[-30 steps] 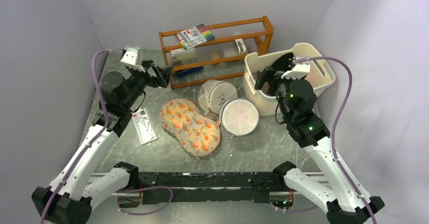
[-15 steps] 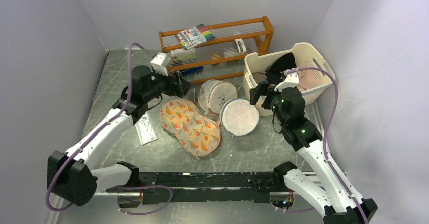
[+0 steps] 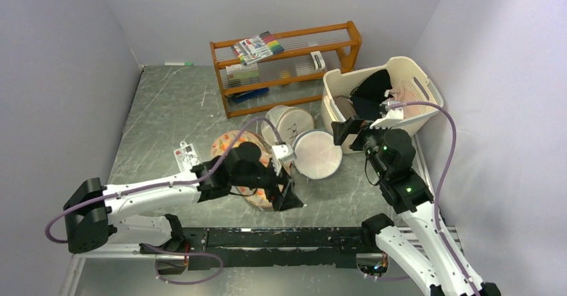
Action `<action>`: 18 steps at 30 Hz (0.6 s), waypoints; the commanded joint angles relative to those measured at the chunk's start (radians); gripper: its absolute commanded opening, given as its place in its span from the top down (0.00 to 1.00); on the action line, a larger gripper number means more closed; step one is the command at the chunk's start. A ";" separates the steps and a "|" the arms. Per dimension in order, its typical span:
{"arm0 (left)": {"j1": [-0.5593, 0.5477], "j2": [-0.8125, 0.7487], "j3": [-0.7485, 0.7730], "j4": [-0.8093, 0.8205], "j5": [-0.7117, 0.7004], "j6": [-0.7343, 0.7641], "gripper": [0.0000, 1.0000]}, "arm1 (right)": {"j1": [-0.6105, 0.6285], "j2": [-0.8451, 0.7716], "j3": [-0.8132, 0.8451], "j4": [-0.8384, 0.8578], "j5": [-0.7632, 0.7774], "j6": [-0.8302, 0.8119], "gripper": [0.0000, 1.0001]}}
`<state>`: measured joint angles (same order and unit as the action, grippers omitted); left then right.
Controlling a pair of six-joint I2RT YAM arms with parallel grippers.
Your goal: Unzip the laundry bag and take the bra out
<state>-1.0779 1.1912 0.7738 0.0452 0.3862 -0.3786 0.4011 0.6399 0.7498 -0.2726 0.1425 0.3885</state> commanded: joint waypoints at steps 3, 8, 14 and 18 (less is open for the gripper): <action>-0.140 0.116 -0.035 0.143 -0.286 0.922 0.02 | -0.010 -0.058 -0.011 0.022 0.012 -0.006 0.00; -0.193 0.217 -0.078 0.376 -0.435 1.354 0.01 | -0.011 -0.095 -0.006 -0.012 0.045 -0.022 0.00; -0.181 0.204 -0.054 0.368 -0.408 1.223 0.03 | -0.011 -0.110 -0.002 -0.041 0.078 -0.012 0.00; -0.175 0.199 -0.068 0.351 -0.416 1.260 0.03 | -0.011 -0.076 0.004 -0.051 0.058 -0.016 0.00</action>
<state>-1.2602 1.4101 0.6888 0.3576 -0.0025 0.8127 0.3985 0.5415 0.7494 -0.3038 0.1982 0.3801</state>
